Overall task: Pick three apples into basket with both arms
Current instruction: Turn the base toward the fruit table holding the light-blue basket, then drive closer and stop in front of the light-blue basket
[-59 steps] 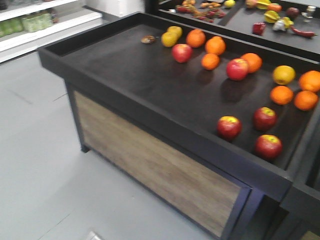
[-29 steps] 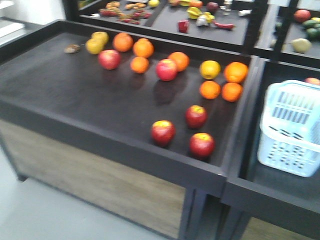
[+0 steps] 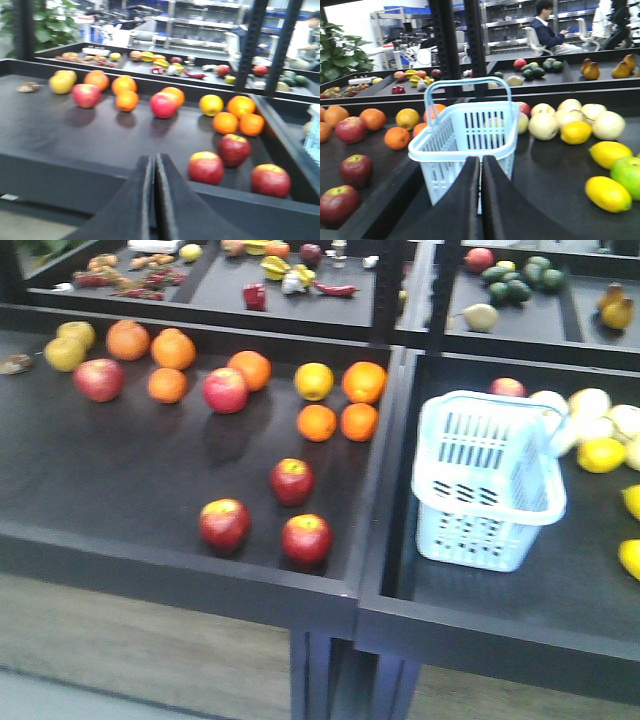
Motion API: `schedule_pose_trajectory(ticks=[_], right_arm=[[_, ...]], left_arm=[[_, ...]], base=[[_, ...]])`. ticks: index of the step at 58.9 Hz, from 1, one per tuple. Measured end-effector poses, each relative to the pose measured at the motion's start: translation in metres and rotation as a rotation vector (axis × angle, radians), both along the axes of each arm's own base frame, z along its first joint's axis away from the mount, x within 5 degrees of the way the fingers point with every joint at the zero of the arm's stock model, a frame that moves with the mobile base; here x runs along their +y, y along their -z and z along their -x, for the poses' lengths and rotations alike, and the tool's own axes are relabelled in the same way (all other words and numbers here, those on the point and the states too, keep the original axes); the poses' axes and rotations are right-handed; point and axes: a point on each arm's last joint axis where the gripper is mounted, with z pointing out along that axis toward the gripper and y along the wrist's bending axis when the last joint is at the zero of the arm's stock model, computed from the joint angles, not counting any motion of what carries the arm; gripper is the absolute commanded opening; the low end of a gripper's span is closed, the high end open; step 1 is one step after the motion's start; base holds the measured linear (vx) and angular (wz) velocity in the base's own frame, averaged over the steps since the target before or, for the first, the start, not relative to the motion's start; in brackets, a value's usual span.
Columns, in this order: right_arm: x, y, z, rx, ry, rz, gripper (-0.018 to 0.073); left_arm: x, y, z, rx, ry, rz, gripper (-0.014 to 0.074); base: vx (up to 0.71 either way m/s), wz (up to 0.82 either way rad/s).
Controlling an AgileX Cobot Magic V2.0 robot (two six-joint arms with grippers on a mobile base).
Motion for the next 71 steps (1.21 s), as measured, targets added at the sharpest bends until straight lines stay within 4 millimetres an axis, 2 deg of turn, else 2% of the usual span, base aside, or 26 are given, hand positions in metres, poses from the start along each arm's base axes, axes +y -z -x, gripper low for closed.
schedule_pose_trajectory(ticks=[44, 71], right_arm=[[0.0, 0.0, 0.0, 0.0, 0.0, 0.0, -0.0009], [0.0, 0.0, 0.0, 0.0, 0.0, 0.0, -0.0009]], left_arm=[[0.0, 0.0, 0.0, 0.0, 0.0, 0.0, -0.0006], [0.0, 0.0, 0.0, 0.0, 0.0, 0.0, -0.0006]], base=[[0.01, -0.35], [0.02, -0.15]])
